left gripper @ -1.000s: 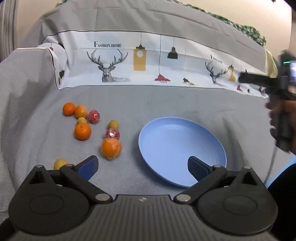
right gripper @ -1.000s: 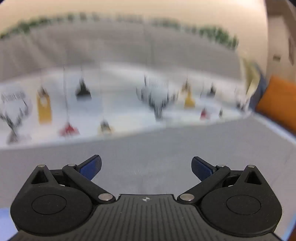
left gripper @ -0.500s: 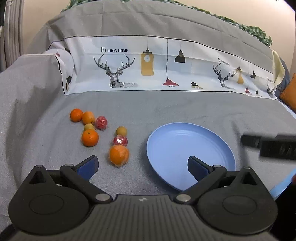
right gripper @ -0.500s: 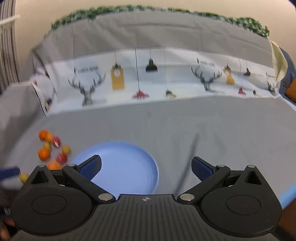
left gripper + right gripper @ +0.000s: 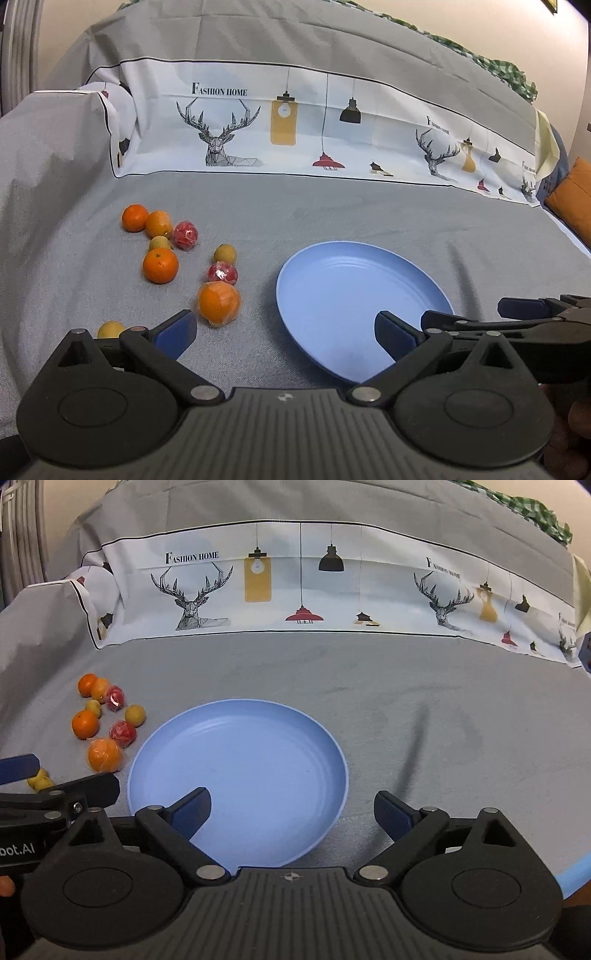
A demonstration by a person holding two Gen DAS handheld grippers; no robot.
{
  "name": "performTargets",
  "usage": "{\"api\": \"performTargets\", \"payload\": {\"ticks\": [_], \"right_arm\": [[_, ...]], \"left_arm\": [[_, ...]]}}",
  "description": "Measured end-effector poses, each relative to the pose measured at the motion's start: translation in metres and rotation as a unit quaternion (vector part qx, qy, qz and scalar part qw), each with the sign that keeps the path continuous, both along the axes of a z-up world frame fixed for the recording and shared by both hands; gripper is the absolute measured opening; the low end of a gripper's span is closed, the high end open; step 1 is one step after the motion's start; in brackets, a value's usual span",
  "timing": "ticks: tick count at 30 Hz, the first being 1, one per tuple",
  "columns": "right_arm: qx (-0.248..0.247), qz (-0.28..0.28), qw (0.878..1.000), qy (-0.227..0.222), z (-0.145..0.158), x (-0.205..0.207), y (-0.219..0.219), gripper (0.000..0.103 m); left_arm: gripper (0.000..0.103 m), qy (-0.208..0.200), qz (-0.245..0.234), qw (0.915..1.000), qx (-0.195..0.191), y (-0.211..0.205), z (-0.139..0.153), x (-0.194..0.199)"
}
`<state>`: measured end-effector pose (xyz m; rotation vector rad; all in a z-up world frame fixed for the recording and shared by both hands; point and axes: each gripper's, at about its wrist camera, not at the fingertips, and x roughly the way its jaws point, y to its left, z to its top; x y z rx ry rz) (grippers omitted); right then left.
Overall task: Organize fruits
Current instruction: 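Move both tools toward the fruit cluster beside the blue plate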
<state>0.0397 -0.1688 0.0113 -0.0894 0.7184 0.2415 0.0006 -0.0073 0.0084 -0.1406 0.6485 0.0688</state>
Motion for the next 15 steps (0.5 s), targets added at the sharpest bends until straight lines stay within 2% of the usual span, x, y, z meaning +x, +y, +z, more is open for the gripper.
{"api": "performTargets", "payload": {"ticks": [10, 15], "right_arm": [[0.006, -0.013, 1.0, -0.013, 0.0021, -0.0017, -0.0008, 0.095], [0.009, -0.02, 1.0, -0.022, 0.0052, -0.0024, 0.0013, 0.088]], "left_arm": [[0.102, -0.007, -0.009, 0.9999, 0.005, -0.0043, 0.0008, -0.0009], [0.102, -0.013, -0.019, 0.9997, 0.009, -0.0077, 0.0015, -0.0023]]}}
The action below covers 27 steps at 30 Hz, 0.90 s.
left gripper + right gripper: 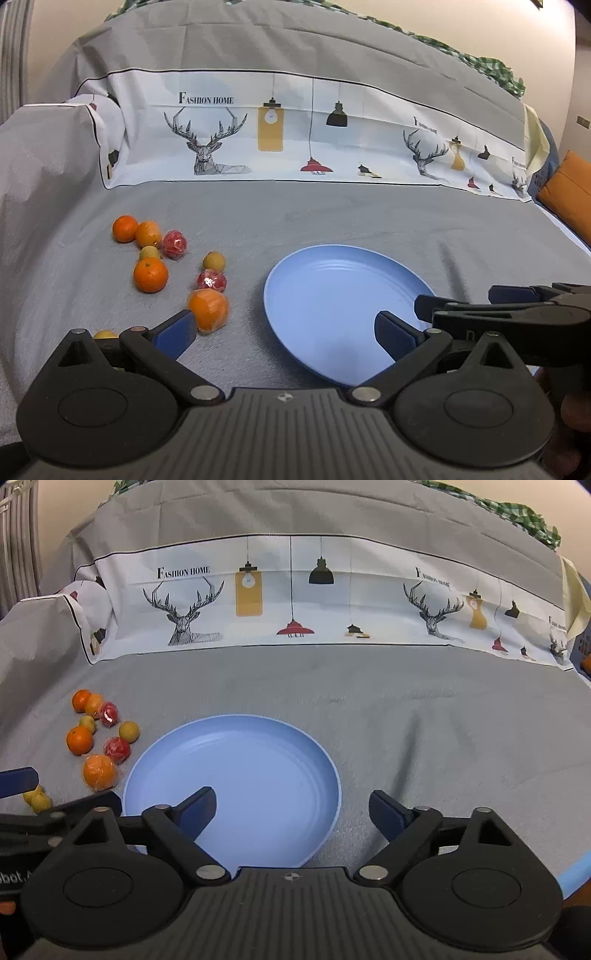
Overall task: Organize fruits
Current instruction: 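Move both tools toward the fruit cluster beside the blue plate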
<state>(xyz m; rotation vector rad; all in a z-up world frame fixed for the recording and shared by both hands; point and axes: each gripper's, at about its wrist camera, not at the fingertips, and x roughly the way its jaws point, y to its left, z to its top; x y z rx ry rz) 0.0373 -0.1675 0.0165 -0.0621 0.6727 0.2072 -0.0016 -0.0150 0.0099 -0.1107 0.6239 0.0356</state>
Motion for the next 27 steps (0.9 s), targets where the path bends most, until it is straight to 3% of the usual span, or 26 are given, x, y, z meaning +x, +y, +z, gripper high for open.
{"api": "performTargets", "payload": {"ticks": [14, 20, 27], "right_arm": [[0.008, -0.005, 1.0, -0.012, 0.0018, -0.0012, -0.0068, 0.081], [0.018, -0.004, 1.0, -0.006, 0.0041, 0.0005, -0.0089, 0.071], [0.025, 0.018, 1.0, -0.004, 0.006, -0.0005, -0.0057, 0.052]], "left_arm": [[0.095, -0.012, -0.015, 0.9998, 0.009, -0.0072, 0.0003, -0.0025], [0.079, -0.001, -0.013, 0.9999, 0.001, -0.0033, -0.0008, 0.0], [0.041, 0.004, -0.023, 0.9997, -0.002, -0.003, -0.0016, 0.0002]]}}
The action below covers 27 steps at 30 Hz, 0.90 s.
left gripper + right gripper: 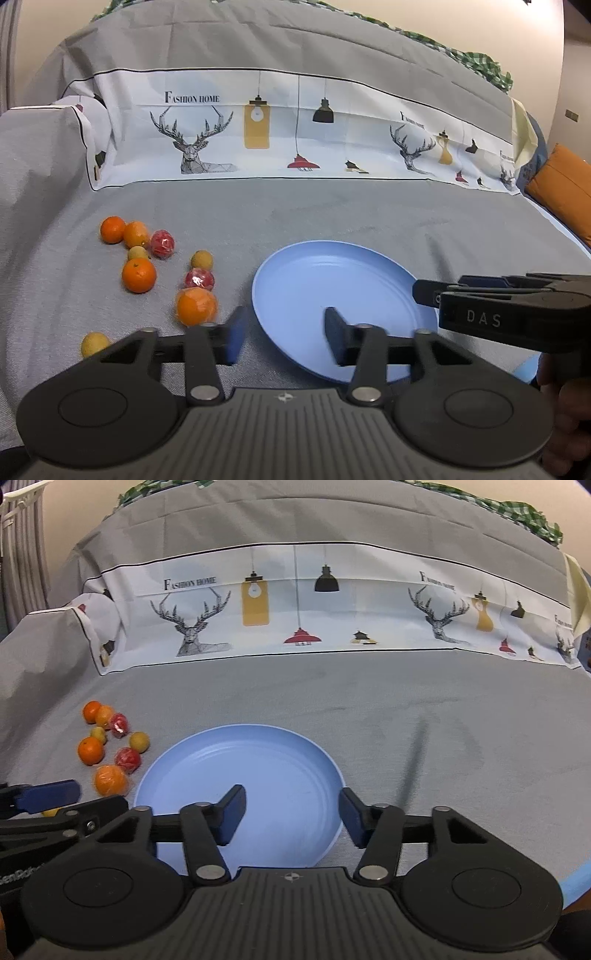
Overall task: Organize fruits
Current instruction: 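Move both tools toward the fruit cluster beside the blue plate, then grasp a small yellow fruit with the left tool while the right tool grasps a wrapped orange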
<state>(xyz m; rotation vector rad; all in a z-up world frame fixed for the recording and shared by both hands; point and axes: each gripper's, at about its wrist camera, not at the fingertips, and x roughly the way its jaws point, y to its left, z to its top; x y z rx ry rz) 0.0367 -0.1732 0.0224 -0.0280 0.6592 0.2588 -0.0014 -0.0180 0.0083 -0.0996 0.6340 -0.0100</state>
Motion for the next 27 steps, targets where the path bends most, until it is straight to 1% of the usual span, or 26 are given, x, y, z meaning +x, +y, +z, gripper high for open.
{"api": "performTargets", "payload": {"ticks": [1, 2, 3, 4, 6, 8, 10, 13, 15, 17, 18, 20, 21, 24, 26, 27], "right_arm": [[0.001, 0.003, 1.0, -0.001, 0.0, -0.001, 0.001, 0.05], [0.001, 0.005, 1.0, -0.002, 0.0, -0.001, 0.001, 0.046], [0.002, 0.006, 1.0, -0.002, 0.0, -0.001, 0.001, 0.043], [0.003, 0.007, 1.0, -0.003, 0.0, -0.002, 0.001, 0.042], [0.007, 0.007, 1.0, -0.003, 0.001, -0.003, 0.002, 0.035], [0.014, 0.009, 1.0, -0.006, 0.004, -0.003, 0.002, 0.034], [0.019, 0.012, 1.0, -0.008, 0.006, -0.004, 0.003, 0.03], [0.027, 0.023, 0.999, -0.012, 0.009, -0.008, 0.008, 0.029], [0.033, 0.034, 0.999, -0.016, 0.013, -0.01, 0.011, 0.029], [0.041, 0.046, 0.998, -0.019, 0.018, -0.012, 0.014, 0.029], [0.045, 0.05, 0.998, -0.021, 0.021, -0.013, 0.015, 0.029], [0.053, 0.058, 0.997, -0.028, 0.028, -0.017, 0.018, 0.028], [0.056, 0.061, 0.996, -0.031, 0.03, -0.018, 0.019, 0.024], [0.065, 0.073, 0.995, -0.038, 0.035, -0.02, 0.024, 0.021], [0.067, 0.085, 0.993, -0.04, 0.035, -0.021, 0.029, 0.018], [0.067, 0.089, 0.993, -0.04, 0.035, -0.022, 0.032, 0.018]], "left_arm": [[0.034, 0.0, -0.002, 1.0, 0.0, 0.0, 0.0, 0.0], [0.032, 0.001, -0.005, 1.0, -0.001, 0.0, 0.0, 0.0], [0.027, 0.0, -0.008, 1.0, -0.002, 0.0, 0.001, -0.001], [0.024, 0.0, -0.012, 0.9999, -0.002, 0.0, 0.002, -0.001], [0.022, -0.001, -0.021, 0.9998, -0.007, 0.001, 0.004, -0.003], [0.02, -0.001, -0.03, 0.9995, -0.013, 0.004, 0.009, -0.004], [0.017, 0.001, -0.044, 0.9989, -0.016, 0.012, 0.018, -0.005], [0.013, -0.001, -0.058, 0.9983, 0.005, 0.028, 0.033, -0.006], [0.011, -0.001, -0.072, 0.9967, 0.038, 0.039, 0.04, -0.006], [0.011, 0.003, -0.083, 0.994, 0.072, 0.052, 0.039, -0.009], [0.011, 0.015, -0.087, 0.9935, 0.072, 0.06, 0.035, -0.009], [0.011, 0.044, -0.079, 0.9958, 0.014, 0.084, 0.029, -0.007], [0.011, 0.049, -0.062, 0.9968, -0.016, 0.096, 0.028, -0.005], [0.011, 0.07, -0.009, 0.9949, -0.072, 0.119, 0.02, 0.001], [0.011, 0.079, 0.02, 0.992, -0.096, 0.131, 0.018, 0.005], [0.011, 0.084, 0.029, 0.9904, -0.106, 0.135, 0.016, 0.007]]}}
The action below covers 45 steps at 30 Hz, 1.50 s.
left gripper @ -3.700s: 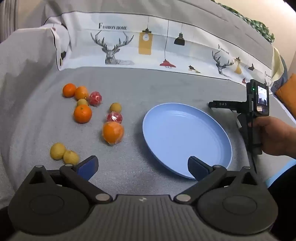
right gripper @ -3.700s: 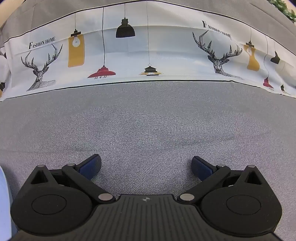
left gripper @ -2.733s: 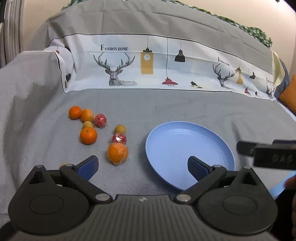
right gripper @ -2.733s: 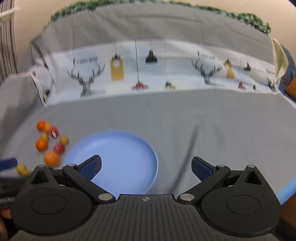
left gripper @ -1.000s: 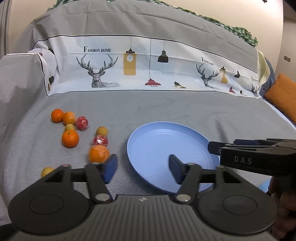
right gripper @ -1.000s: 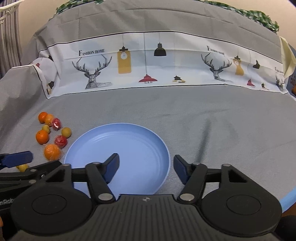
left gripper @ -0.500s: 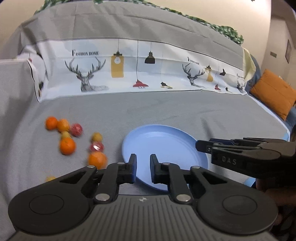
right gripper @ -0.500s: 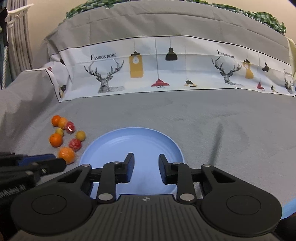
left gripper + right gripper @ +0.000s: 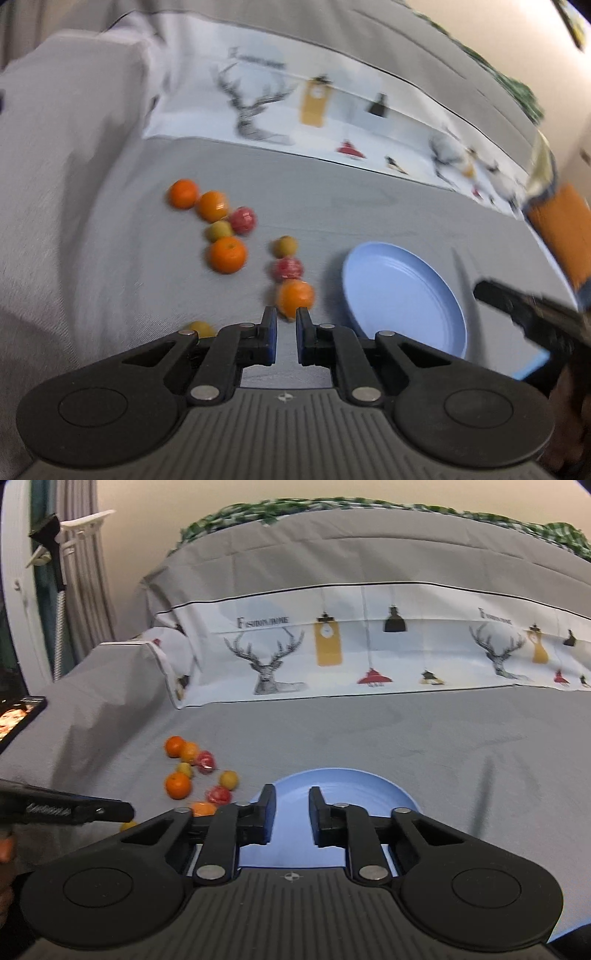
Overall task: Organize fruits
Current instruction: 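Grasp a small yellow fruit with the left tool while the right tool grasps a wrapped orange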
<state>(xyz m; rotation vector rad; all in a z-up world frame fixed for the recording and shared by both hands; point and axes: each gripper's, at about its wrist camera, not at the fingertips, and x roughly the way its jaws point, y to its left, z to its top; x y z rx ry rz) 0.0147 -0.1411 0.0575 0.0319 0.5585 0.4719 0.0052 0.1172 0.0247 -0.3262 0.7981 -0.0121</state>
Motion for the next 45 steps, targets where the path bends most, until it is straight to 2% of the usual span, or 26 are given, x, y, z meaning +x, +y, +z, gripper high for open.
{"api": "performTargets", "payload": {"ticks": [5, 12, 17, 23, 25, 27, 32, 35, 37, 40, 41, 42, 45], "right_arm": [[0.0, 0.028, 1.0, 0.003, -0.005, 0.0, 0.013, 0.018], [-0.003, 0.046, 0.999, 0.021, -0.014, 0.006, 0.021, 0.019], [-0.007, 0.062, 0.998, 0.032, -0.02, 0.012, 0.031, 0.019], [-0.025, 0.096, 0.995, 0.032, -0.028, 0.026, 0.058, 0.021], [-0.034, 0.11, 0.993, 0.028, -0.031, 0.031, 0.07, 0.028], [-0.049, 0.126, 0.991, 0.026, -0.036, 0.037, 0.085, 0.041], [-0.09, 0.157, 0.983, 0.005, -0.048, 0.044, 0.119, 0.052], [-0.118, 0.164, 0.979, -0.002, -0.059, 0.05, 0.135, 0.052], [-0.133, 0.166, 0.977, -0.001, -0.065, 0.054, 0.143, 0.052], [-0.153, 0.171, 0.973, 0.003, -0.075, 0.059, 0.153, 0.052], [-0.157, 0.174, 0.972, 0.006, -0.078, 0.06, 0.155, 0.048], [-0.159, 0.174, 0.972, 0.007, -0.08, 0.06, 0.156, 0.04], [-0.152, 0.176, 0.973, 0.005, -0.079, 0.06, 0.153, 0.039]], "left_arm": [[0.011, 0.041, 0.016, 0.9981, -0.042, 0.018, -0.008, 0.013], [0.012, 0.105, 0.063, 0.9889, -0.085, 0.038, -0.028, 0.024], [0.012, 0.128, 0.082, 0.9823, -0.109, 0.049, -0.039, 0.027], [0.013, 0.132, 0.079, 0.9827, -0.103, 0.045, -0.04, 0.032], [0.013, 0.132, 0.077, 0.9831, -0.101, 0.044, -0.04, 0.034], [0.013, 0.13, 0.078, 0.9829, -0.103, 0.044, -0.04, 0.034], [0.014, 0.129, 0.084, 0.9817, -0.112, 0.047, -0.041, 0.034], [0.021, 0.123, 0.083, 0.9821, -0.115, 0.048, -0.041, 0.034], [0.033, 0.126, 0.082, 0.9828, -0.107, 0.045, -0.041, 0.036], [0.034, 0.136, 0.082, 0.9817, -0.104, 0.045, -0.044, 0.039], [0.034, 0.137, 0.083, 0.9816, -0.105, 0.045, -0.044, 0.039], [0.034, 0.138, 0.084, 0.9813, -0.105, 0.046, -0.045, 0.04], [0.031, 0.142, 0.081, 0.9815, -0.1, 0.044, -0.045, 0.042]]}}
